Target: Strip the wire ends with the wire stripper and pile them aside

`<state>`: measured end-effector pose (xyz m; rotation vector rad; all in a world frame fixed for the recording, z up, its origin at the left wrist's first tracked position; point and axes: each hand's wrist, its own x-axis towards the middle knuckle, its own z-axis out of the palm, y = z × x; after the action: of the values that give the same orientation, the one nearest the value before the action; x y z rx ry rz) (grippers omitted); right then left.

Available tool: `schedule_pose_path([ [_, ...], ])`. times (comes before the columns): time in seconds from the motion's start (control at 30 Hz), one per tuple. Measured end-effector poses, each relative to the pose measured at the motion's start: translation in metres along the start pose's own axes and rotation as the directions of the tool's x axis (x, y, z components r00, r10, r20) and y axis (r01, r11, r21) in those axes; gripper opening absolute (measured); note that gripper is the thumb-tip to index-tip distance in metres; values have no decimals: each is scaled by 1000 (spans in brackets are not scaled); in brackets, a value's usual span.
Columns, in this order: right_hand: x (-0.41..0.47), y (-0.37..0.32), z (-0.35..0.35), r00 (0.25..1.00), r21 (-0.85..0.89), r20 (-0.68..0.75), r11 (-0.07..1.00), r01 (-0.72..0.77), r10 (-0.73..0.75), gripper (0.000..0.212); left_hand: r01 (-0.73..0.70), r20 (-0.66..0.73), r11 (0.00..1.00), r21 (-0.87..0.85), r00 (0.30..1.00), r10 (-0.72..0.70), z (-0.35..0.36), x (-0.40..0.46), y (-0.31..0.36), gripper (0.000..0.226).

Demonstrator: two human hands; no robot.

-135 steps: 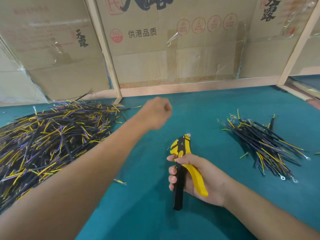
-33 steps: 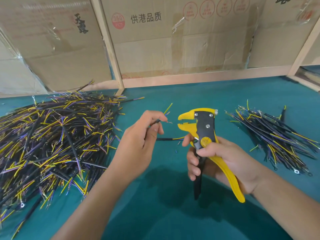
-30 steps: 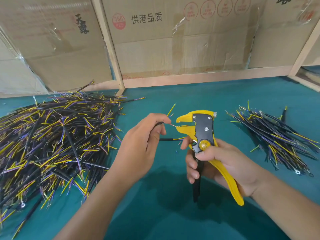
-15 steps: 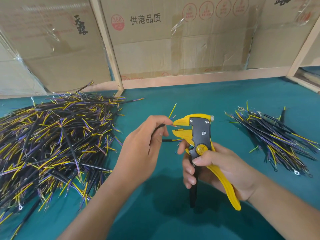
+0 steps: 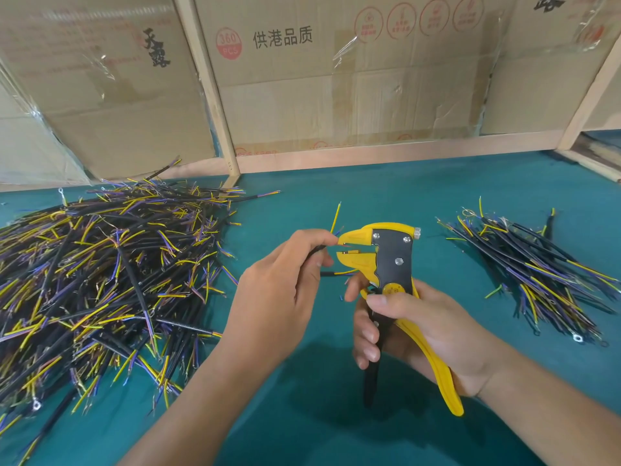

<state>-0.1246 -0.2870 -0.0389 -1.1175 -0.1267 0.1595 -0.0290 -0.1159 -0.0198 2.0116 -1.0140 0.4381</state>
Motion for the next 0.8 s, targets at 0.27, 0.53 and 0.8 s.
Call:
schedule_pose_path([
  [0.27,1,-1,2,998,26,-64,999,-20,22,23,13,24,1000,-25,1000,-12,1,-2,2,28],
  [0.53,0,3,3,996,31,-91,1000,-3,5,28,25,14,995,-98,1000,-23,4,-4,7,23],
  [0.8,0,4,2,999,45,-43,999,23,-21,43,41,33,982,-184,999,-35,3,-2,6,24],
])
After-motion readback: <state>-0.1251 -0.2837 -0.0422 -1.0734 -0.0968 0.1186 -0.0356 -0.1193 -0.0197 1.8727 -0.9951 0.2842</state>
